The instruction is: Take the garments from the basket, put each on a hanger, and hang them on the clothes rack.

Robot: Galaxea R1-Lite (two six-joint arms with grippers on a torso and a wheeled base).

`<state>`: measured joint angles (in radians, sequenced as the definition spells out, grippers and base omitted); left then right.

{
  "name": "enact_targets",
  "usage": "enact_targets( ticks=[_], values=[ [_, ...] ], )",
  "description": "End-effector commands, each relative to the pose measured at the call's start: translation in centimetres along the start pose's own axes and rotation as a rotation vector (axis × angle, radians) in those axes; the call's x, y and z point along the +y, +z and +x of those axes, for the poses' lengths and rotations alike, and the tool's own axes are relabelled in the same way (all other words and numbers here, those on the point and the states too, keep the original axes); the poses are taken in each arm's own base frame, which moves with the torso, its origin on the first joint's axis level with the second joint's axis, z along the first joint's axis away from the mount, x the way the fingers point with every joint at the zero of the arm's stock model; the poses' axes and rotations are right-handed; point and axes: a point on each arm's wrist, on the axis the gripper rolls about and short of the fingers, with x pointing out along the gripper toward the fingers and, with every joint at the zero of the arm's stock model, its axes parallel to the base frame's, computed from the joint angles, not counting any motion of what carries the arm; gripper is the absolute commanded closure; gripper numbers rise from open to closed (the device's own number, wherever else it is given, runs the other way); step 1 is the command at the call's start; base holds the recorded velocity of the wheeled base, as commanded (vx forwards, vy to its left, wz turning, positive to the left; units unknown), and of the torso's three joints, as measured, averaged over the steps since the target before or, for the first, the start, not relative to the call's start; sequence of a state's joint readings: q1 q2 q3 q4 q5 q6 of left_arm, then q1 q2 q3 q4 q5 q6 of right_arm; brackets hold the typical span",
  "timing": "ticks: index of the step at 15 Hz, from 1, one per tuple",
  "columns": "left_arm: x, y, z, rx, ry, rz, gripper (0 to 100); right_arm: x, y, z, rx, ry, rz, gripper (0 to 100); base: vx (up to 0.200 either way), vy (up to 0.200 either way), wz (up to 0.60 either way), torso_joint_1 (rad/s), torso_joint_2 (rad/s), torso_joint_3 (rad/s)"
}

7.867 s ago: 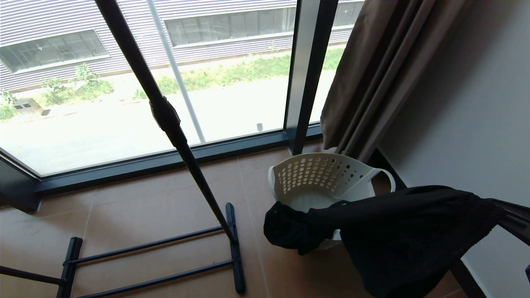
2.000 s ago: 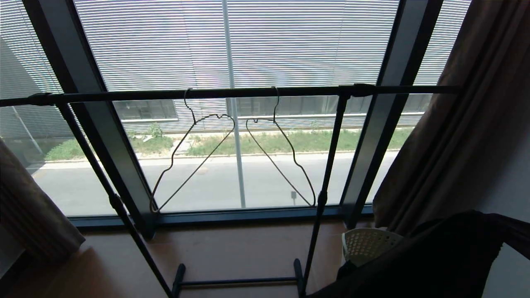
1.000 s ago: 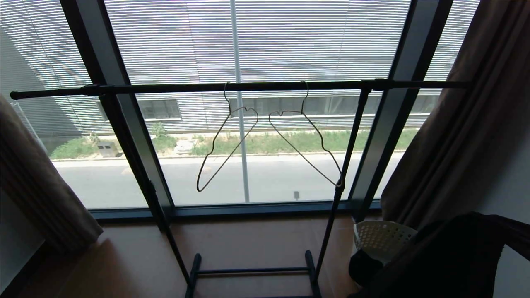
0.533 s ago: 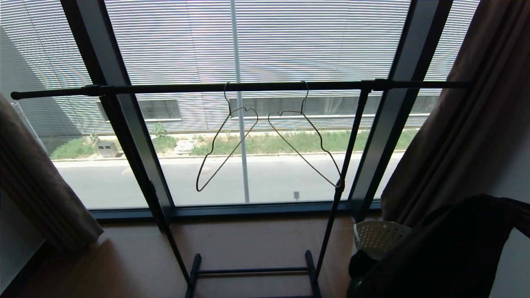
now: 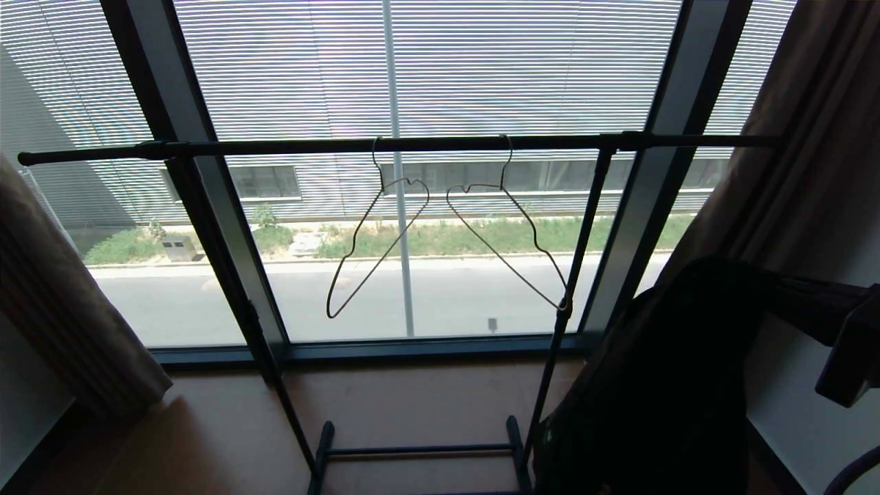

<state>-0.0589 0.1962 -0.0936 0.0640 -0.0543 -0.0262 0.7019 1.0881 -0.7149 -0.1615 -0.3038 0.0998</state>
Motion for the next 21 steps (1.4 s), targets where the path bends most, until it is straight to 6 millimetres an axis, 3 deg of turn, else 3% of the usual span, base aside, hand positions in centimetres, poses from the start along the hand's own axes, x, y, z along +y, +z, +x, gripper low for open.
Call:
enact_targets(
  ticks=[1,3,4,6,8,10,16,18,21],
  values=[
    [-0.5,6.0,3.9,0.213,-0.138,-0.111,0,2.7,-0.1,3.2,0.077,0.046,-0.02,100,0.0,0.0,0.0,0.0,0.0,0.0],
    [-1.1,7.0,7.0,0.317,-0.194,-0.085,0,3.7,-0.4,5.3,0.109,0.035,-0.031,100,0.0,0.0,0.0,0.0,0.0,0.0],
    [-1.9,7.2,9.4,0.358,-0.226,-0.071,0,4.4,-0.4,7.2,0.099,0.024,-0.016,100,0.0,0.0,0.0,0.0,0.0,0.0],
    [-3.3,8.2,13.8,0.351,-0.252,-0.053,0,5.3,1.2,10.2,0.067,-0.004,-0.003,100,0.0,0.0,0.0,0.0,0.0,0.0],
    [-4.9,8.9,15.8,0.349,-0.284,-0.027,0,5.9,1.6,11.6,0.068,-0.029,0.0,100,0.0,0.0,0.0,0.0,0.0,0.0],
    [-7.4,8.9,17.1,0.393,-0.374,-0.002,0,7.2,1.6,11.7,0.066,-0.025,0.105,100,0.0,0.0,0.0,0.0,0.0,0.0],
    [-14.0,6.6,19.5,0.5,-0.548,0.001,0,6.5,0.9,10.8,0.051,-0.126,0.17,100,0.0,0.0,0.0,0.0,0.0,0.0],
    [-15.7,7.2,21.1,0.458,-0.558,-0.001,0,6.3,0.9,10.8,0.047,-0.149,0.17,100,0.0,0.0,0.0,0.0,0.0,0.0],
    [-17.2,7.8,21.7,0.437,-0.595,0.011,0,6.4,0.7,11.1,0.05,-0.159,0.168,100,0.0,0.0,0.0,0.0,0.0,0.0]
  ],
)
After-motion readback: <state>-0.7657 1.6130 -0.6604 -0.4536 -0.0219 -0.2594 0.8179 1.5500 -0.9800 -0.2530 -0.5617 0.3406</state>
